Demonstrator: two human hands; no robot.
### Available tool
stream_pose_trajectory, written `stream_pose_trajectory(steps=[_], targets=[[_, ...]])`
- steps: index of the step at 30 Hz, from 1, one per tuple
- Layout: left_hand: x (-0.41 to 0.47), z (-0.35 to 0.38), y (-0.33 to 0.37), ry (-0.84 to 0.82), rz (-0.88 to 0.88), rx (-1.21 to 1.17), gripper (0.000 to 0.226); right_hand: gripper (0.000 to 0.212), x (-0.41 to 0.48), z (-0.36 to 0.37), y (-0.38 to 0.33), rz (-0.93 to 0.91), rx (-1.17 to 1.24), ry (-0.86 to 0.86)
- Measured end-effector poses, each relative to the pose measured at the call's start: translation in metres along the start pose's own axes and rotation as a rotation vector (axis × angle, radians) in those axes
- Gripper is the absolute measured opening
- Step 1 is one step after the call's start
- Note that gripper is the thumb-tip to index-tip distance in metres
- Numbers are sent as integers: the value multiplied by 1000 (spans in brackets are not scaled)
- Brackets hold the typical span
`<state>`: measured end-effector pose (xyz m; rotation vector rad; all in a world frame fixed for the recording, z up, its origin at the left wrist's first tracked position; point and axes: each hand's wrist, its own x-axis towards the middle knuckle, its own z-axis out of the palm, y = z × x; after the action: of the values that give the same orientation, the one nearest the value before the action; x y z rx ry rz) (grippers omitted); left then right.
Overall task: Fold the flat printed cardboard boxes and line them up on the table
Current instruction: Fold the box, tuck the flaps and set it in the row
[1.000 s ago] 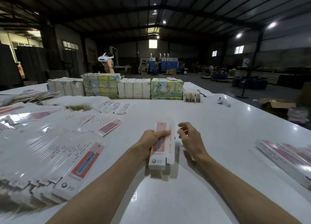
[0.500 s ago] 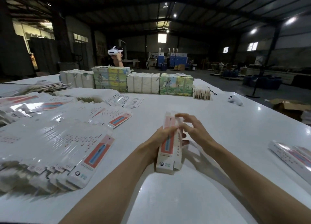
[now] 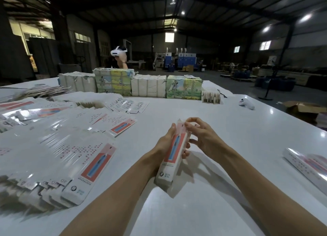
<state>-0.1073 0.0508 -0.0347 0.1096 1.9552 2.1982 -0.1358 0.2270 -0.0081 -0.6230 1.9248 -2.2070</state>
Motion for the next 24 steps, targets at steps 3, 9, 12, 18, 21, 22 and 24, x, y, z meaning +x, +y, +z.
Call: stream_pose_trajectory(steps=[3, 9, 12, 18, 21, 22, 24], targets=[[0, 6, -1, 56, 32, -32, 69, 41, -2, 12, 9, -51, -125, 121], [-2, 17, -4, 84, 203, -139, 49, 72, -9, 20, 19, -179, -287, 238], [-2, 19, -5, 41, 275, -103, 47, 62, -15, 15, 16, -208, -244, 206], [0, 22, 0, -53, 294, 148, 97, 43, -21, 7, 13, -197, -96, 158], [2, 18, -3, -70, 300, 228, 110, 39, -20, 1, 8, -165, -66, 112], [2, 18, -4, -73, 292, 216, 109, 41, -21, 0, 8, -166, -85, 95], [0, 18, -3, -79, 269, 186, 107, 49, -20, -1, 8, -156, -134, 66]])
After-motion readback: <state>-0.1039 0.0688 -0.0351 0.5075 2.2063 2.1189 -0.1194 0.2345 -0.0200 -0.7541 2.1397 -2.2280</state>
